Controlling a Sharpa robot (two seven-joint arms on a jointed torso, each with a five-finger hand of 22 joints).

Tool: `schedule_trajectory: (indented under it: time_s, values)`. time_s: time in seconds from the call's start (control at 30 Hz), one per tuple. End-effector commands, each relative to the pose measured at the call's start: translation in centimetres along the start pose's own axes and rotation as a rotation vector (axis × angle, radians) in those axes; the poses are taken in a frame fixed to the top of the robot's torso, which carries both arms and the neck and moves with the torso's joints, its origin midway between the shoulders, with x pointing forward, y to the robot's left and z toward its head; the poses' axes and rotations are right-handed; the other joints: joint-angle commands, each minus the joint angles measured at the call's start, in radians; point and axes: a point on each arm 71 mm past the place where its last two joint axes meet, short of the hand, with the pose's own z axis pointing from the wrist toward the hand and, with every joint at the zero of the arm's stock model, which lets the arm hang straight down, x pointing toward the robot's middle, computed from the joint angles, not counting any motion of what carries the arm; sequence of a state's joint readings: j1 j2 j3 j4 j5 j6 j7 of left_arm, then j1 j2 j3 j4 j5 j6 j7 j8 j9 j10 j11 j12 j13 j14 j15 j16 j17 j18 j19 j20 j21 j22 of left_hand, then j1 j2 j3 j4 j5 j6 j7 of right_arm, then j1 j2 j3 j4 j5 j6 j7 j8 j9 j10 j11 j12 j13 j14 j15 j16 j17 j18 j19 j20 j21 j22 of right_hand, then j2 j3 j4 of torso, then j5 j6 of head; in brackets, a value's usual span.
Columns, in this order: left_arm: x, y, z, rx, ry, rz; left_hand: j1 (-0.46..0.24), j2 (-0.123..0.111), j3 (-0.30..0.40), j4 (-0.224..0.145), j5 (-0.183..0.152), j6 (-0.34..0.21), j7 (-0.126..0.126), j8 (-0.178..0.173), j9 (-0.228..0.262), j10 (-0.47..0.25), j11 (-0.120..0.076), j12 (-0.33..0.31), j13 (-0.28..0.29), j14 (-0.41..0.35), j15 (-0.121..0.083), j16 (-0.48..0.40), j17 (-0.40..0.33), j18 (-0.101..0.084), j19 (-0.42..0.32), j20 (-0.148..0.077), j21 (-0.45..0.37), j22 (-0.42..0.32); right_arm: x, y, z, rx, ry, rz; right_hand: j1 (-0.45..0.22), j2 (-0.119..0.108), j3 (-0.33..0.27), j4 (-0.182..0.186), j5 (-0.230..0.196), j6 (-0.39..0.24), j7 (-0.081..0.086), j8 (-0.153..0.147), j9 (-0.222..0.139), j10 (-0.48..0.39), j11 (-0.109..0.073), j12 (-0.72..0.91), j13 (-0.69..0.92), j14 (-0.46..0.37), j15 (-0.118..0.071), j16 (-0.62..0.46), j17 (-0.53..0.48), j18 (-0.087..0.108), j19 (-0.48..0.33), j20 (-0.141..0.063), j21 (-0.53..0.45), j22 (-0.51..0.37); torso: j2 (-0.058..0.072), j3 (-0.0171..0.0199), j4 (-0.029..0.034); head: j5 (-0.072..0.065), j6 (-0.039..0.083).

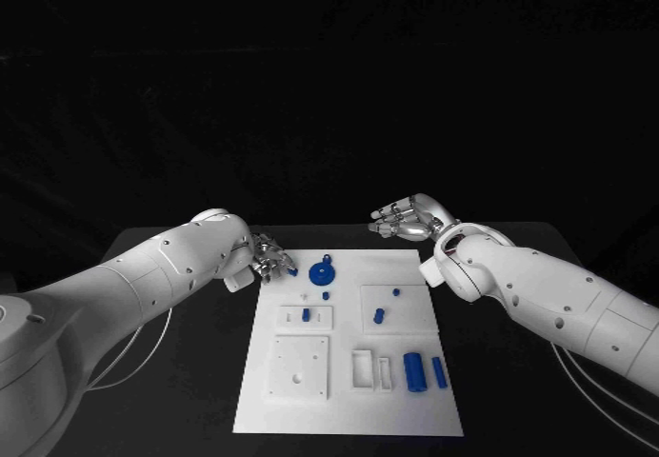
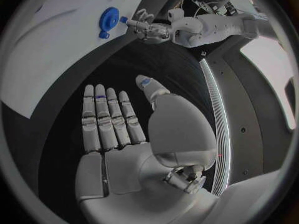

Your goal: Assemble the parts on the task board

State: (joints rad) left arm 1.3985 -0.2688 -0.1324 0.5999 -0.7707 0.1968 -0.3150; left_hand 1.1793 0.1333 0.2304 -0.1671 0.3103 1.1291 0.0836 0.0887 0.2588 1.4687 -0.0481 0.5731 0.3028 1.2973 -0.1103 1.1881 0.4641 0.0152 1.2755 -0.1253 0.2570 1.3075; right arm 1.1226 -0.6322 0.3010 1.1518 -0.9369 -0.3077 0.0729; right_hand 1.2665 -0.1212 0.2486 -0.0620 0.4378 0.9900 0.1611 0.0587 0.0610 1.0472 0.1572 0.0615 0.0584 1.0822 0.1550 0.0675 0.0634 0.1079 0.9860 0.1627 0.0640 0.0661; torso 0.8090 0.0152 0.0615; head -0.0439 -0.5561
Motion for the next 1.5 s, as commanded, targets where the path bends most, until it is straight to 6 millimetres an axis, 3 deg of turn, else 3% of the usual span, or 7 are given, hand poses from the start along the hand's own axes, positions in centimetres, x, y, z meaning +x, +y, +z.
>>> schedule_trajectory:
  time_s: [0.03, 0.4, 0.7, 0.87, 0.93, 1.27, 1.5]
  values:
    - [0.2, -0.1, 0.0, 0.014, -0.007, -0.011, 0.001, -0.019, 0.033, 0.004, 0.007, 0.068, -0.058, -0.001, 0.106, 0.039, -0.011, 0.012, -0.008, 0.009, -0.004, 0.008, 0.006, -0.010, -0.002, -0.006, 0.012, 0.021, 0.0, 0.1, 0.0, -0.008, 0.003, 0.002, 0.010, -0.002, -0.004, 0.004, 0.004, -0.009, -0.001, 0.001, -0.001, -0.007, 0.000, -0.003, -0.001, -0.007, -0.001, -0.005, -0.002, 0.017, -0.006, 0.000, 0.004, -0.001, 0.000, -0.0009, 0.0007, 0.001, 0.000]
    - [0.3, 0.6, -0.7, 0.038, -0.010, -0.029, -0.023, -0.053, 0.053, 0.020, 0.045, 0.115, -0.081, 0.013, 0.173, 0.046, -0.032, 0.112, -0.040, 0.056, -0.013, 0.031, 0.047, -0.002, 0.022, -0.010, 0.054, 0.020, -0.5, -0.2, -0.2, -0.003, -0.003, 0.000, 0.010, -0.002, -0.004, 0.004, 0.004, -0.009, -0.001, 0.001, -0.001, -0.007, 0.000, -0.003, -0.001, -0.007, -0.001, -0.005, -0.002, 0.017, -0.006, 0.000, 0.004, -0.001, -0.003, -0.0025, 0.0054, 0.001, -0.003]
    - [0.3, 1.0, -2.2, 0.081, -0.033, -0.054, -0.038, -0.077, 0.071, 0.023, 0.107, 0.145, -0.091, 0.001, 0.221, 0.046, -0.039, 0.169, -0.117, 0.088, -0.018, 0.029, 0.112, 0.007, 0.030, -0.010, 0.085, 0.020, -0.9, -0.5, -0.4, 0.003, -0.009, -0.003, 0.010, -0.002, -0.004, 0.004, 0.004, -0.009, -0.001, 0.001, -0.001, -0.007, 0.000, -0.003, -0.001, -0.007, -0.001, -0.005, -0.002, 0.017, -0.006, 0.000, 0.004, -0.001, -0.014, -0.0083, 0.0194, -0.002, -0.010]
    - [0.4, 1.0, -3.2, 0.103, -0.053, -0.059, -0.051, -0.095, 0.081, 0.027, 0.131, 0.186, -0.107, -0.020, 0.368, 0.045, -0.053, 0.166, -0.090, 0.097, -0.028, 0.002, 0.115, 0.000, 0.031, -0.018, 0.089, 0.019, -1.0, -0.7, -0.5, 0.007, -0.010, -0.003, 0.011, -0.001, -0.005, 0.004, 0.006, -0.007, -0.001, 0.001, -0.001, -0.007, 0.000, -0.003, -0.001, -0.006, -0.001, -0.004, -0.002, 0.017, -0.005, 0.000, 0.004, -0.001, -0.022, -0.0111, 0.0261, 0.000, -0.017]
    - [0.6, 1.0, -3.6, 0.109, -0.062, -0.062, -0.052, -0.098, 0.087, 0.028, 0.133, 0.183, -0.107, -0.023, 0.386, 0.046, -0.053, 0.163, -0.082, 0.098, -0.028, -0.001, 0.123, 0.001, 0.032, -0.019, 0.091, 0.018, -0.9, -0.8, -0.5, 0.008, -0.009, -0.002, 0.011, -0.001, -0.005, 0.004, 0.006, -0.007, -0.001, 0.001, -0.001, -0.007, 0.000, -0.003, -0.001, -0.006, -0.001, -0.004, -0.002, 0.017, -0.005, 0.000, 0.004, -0.001, -0.024, -0.0122, 0.0287, 0.001, -0.019]
    - [1.5, 1.3, -5.2, 0.114, -0.116, -0.077, -0.058, -0.109, 0.086, 0.030, 0.150, 0.205, -0.114, -0.021, 0.397, 0.046, -0.057, 0.166, -0.075, 0.106, -0.029, 0.001, 0.136, 0.001, 0.035, -0.019, 0.094, 0.019, -0.8, -1.3, -0.8, 0.019, -0.003, 0.002, 0.011, -0.001, -0.005, 0.004, 0.006, -0.007, -0.001, 0.001, -0.001, -0.007, 0.000, -0.003, -0.001, -0.006, -0.001, -0.004, -0.002, 0.017, -0.005, 0.000, 0.004, -0.001, -0.034, -0.0167, 0.0380, 0.002, -0.034]
    - [2.7, 2.2, -6.1, 0.105, -0.166, -0.080, -0.064, -0.112, 0.094, 0.028, 0.161, 0.216, -0.117, -0.022, 0.407, 0.045, -0.059, 0.167, -0.072, 0.110, -0.031, -0.001, 0.141, 0.002, 0.036, -0.020, 0.097, 0.019, -0.9, -1.7, -1.0, 0.026, -0.005, 0.002, 0.011, -0.001, -0.005, 0.004, 0.006, -0.007, -0.001, 0.001, -0.001, -0.007, 0.000, -0.003, -0.001, -0.006, -0.001, -0.004, -0.002, 0.017, -0.005, 0.000, 0.004, -0.001, -0.035, -0.0124, 0.0392, 0.006, -0.041]
